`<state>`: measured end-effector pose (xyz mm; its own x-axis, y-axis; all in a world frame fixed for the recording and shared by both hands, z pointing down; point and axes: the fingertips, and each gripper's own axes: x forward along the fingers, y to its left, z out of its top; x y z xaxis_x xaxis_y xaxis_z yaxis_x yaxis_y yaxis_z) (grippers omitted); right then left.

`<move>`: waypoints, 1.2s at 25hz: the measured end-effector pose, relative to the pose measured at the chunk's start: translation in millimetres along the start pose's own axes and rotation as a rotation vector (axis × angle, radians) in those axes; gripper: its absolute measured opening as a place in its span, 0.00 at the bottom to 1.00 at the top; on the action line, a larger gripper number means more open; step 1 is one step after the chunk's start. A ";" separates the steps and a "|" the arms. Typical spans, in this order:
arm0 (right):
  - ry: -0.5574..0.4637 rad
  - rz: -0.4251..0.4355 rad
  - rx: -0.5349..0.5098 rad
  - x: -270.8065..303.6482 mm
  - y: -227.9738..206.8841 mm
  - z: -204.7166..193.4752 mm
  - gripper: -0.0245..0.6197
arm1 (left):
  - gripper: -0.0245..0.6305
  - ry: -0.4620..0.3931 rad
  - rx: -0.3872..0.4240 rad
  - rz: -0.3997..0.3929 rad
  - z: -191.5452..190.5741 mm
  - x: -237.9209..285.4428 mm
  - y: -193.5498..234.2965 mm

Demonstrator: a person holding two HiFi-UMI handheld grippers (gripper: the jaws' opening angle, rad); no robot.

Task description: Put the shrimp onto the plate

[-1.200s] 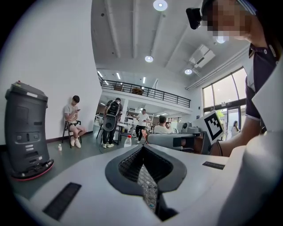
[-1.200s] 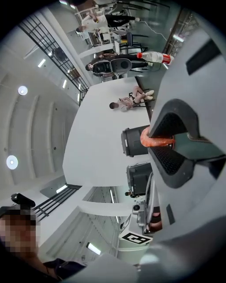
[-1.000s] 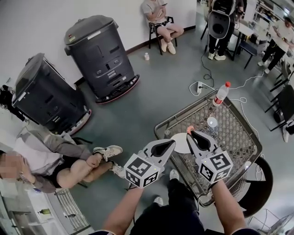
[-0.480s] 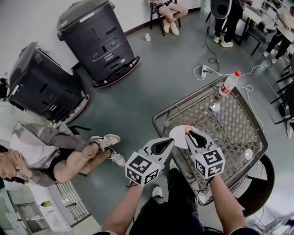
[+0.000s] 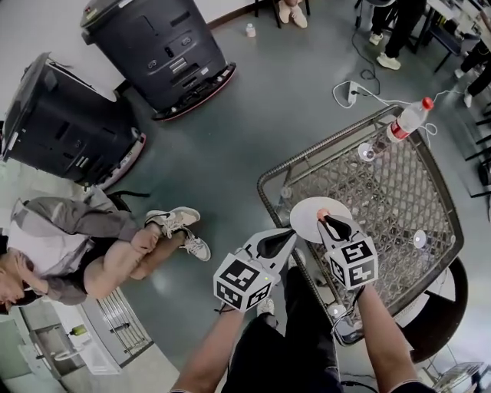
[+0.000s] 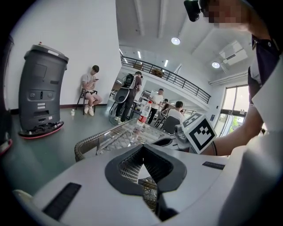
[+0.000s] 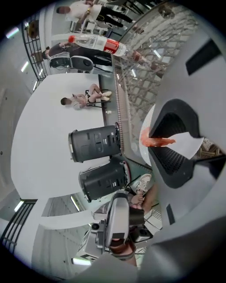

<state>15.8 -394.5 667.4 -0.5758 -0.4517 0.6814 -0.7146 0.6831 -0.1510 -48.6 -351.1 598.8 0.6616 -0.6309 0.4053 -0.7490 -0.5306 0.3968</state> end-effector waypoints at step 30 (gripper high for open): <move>0.058 -0.047 0.014 3.1 8.6 1.1 0.14 | 0.05 0.000 0.011 -0.011 6.8 -12.2 -4.5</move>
<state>7.4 -390.7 667.4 -0.5177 -0.4488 0.7284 -0.7459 0.6537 -0.1274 -53.5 -344.8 586.4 0.6697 -0.6252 0.4008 -0.7422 -0.5435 0.3922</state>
